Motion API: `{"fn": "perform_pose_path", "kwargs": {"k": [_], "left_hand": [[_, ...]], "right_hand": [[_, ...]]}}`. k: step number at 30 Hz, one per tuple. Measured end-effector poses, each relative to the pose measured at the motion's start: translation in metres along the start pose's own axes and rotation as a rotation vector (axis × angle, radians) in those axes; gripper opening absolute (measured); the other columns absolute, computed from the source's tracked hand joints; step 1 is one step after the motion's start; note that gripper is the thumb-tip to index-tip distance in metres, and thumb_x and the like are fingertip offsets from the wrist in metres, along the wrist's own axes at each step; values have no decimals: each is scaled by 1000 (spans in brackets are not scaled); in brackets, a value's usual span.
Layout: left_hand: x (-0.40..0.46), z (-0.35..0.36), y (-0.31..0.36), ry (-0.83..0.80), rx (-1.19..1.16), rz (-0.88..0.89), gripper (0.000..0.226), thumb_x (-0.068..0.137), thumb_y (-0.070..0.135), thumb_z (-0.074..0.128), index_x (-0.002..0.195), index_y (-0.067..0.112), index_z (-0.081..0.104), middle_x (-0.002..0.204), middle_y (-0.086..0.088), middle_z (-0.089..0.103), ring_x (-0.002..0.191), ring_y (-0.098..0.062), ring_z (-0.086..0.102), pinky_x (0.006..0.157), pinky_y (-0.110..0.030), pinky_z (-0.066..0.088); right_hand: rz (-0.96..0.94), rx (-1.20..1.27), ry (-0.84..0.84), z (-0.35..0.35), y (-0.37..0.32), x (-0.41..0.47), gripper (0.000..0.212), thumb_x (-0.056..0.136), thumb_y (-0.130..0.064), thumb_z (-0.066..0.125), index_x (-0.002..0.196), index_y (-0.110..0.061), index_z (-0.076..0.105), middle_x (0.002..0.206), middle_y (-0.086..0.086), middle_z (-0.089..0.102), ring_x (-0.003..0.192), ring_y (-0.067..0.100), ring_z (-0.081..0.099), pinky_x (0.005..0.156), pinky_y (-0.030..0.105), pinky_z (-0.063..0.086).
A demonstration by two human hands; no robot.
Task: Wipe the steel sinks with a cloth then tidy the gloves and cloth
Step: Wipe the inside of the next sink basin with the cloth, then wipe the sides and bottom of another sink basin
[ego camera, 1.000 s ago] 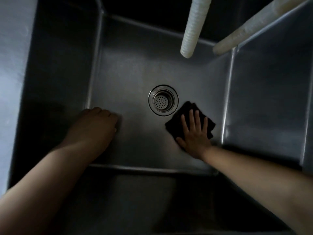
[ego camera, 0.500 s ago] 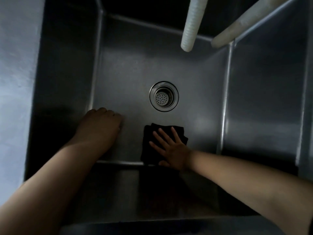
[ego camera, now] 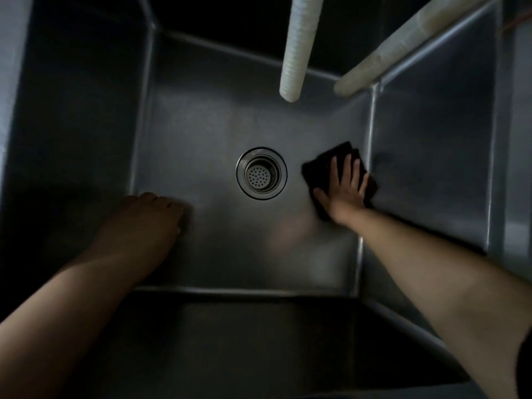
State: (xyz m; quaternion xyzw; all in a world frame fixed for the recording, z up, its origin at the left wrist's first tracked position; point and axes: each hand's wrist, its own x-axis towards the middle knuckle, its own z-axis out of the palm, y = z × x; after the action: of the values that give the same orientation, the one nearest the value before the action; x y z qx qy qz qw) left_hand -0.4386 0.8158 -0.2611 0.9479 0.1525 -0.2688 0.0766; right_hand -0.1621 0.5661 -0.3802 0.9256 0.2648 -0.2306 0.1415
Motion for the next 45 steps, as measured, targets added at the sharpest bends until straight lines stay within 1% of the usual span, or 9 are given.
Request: {"fn": "perform_pose_path", "kwargs": {"k": [5,10,19,22,25,32,34,38,45], "left_hand": [[1,5,-4,31,-16,-2,24,78,23,65,100,12,68,97,-12,68,90,-34,61,74,-40,48],[0,6,-5,24,-4,1,22,72,17,72,91,5,69,86,-18,68,79,-37,62,69,-44,51],[-13,-10,-2,140,-18,112,25,85,25,53,105,17,67,104,-7,68,94,-29,62,78,-35,46],[-31,-24,-1,127,-115,100,32,86,28,44,107,19,66,108,-6,66,101,-29,61,86,-35,47],[-61,-43,6,246,-173,80,43,80,31,34,93,14,71,92,-7,70,86,-29,67,73,-37,55],[-136,-66,28,373,-236,-80,29,76,24,52,93,16,74,89,0,73,78,-22,70,68,-31,57],[-155,-70,32,413,-258,-135,23,73,19,62,91,15,74,89,-1,74,78,-22,71,68,-33,57],[-187,-75,30,455,-274,-194,39,75,29,41,90,16,75,93,-1,74,80,-20,71,70,-32,57],[-234,-84,-3,522,-305,-240,29,71,21,72,99,27,73,102,7,72,91,-14,70,77,-32,55]], "right_hand": [[60,78,103,-25,-2,68,82,90,-58,35,150,-20,-6,157,14,-13,143,31,-16,112,46,-13],[76,82,98,-9,-4,32,82,91,-57,34,150,-16,-7,156,16,-13,143,33,-15,111,48,-12],[382,172,-377,15,-63,-106,96,91,-59,37,145,-1,-18,151,30,-18,139,45,-16,113,53,-5],[288,85,-372,3,-78,-125,84,96,-46,34,142,11,-8,149,35,1,137,50,7,111,53,13],[146,62,-305,-17,-83,-134,58,96,-21,40,139,9,13,142,26,22,128,44,30,104,48,31],[-65,514,-404,-80,-103,-159,35,88,-16,54,120,-6,45,124,18,55,113,34,55,87,34,44],[-110,583,-362,-100,-111,-176,21,84,-15,54,104,-10,47,111,15,60,102,33,59,76,32,44],[-165,726,-266,-138,-129,-215,13,81,-15,53,92,-17,46,92,7,61,86,29,61,68,34,46],[-254,834,-79,-196,-173,-277,11,83,-20,54,85,-27,45,78,-4,59,69,16,59,62,33,48]]}}
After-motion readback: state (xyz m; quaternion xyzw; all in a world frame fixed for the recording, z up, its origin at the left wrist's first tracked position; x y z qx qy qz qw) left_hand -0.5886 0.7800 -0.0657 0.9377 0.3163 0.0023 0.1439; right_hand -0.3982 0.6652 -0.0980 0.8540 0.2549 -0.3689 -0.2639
